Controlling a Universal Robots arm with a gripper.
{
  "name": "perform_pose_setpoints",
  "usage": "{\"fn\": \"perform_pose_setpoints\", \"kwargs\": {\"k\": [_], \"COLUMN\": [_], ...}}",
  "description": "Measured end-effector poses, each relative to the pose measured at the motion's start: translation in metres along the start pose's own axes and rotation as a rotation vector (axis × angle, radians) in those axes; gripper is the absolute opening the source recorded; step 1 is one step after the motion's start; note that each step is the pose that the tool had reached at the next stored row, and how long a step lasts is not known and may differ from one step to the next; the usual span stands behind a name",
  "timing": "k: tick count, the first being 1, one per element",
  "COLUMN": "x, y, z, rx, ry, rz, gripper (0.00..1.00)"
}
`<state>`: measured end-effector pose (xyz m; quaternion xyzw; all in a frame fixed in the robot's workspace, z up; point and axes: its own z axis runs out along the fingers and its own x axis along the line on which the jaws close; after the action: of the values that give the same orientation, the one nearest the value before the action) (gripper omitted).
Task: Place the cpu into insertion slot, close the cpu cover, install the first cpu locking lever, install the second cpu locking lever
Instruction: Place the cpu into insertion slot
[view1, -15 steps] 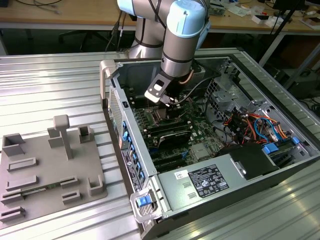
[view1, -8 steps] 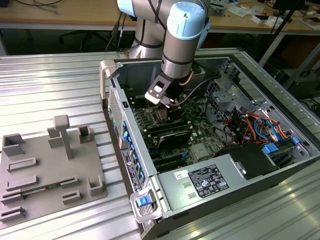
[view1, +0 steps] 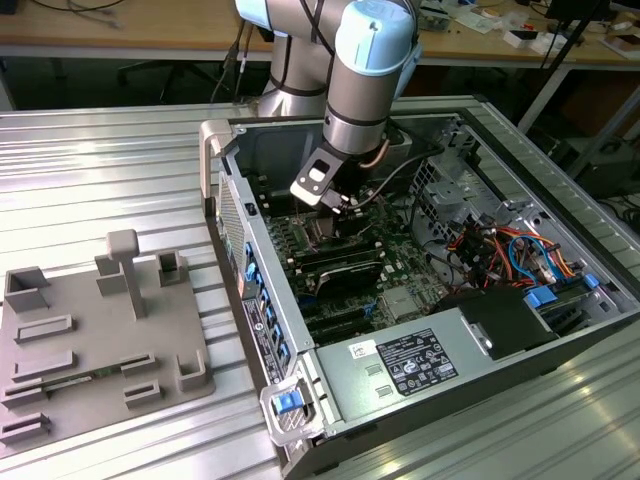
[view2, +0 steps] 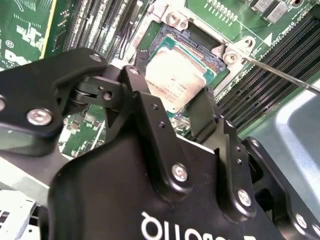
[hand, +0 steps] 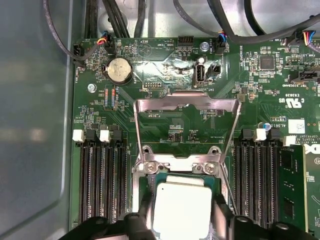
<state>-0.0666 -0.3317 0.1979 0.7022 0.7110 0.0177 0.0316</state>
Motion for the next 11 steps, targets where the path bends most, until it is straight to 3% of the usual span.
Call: {"fn": "perform_pose_setpoints", "kwargs": {"k": [1,6,11], "x": [0.0,-0.0005,-0.0006], "y": [0.0,-0.0011,-0.0021], "z": [0.0,-0.0039,-0.0034], "rx": [-0.0001,-0.0002,-0.0005], "ry": [0.0,0.0001,0.0014], "rz": [0.0,0.0,-0.02], "gripper": [0.55,0.55,0.55]}}
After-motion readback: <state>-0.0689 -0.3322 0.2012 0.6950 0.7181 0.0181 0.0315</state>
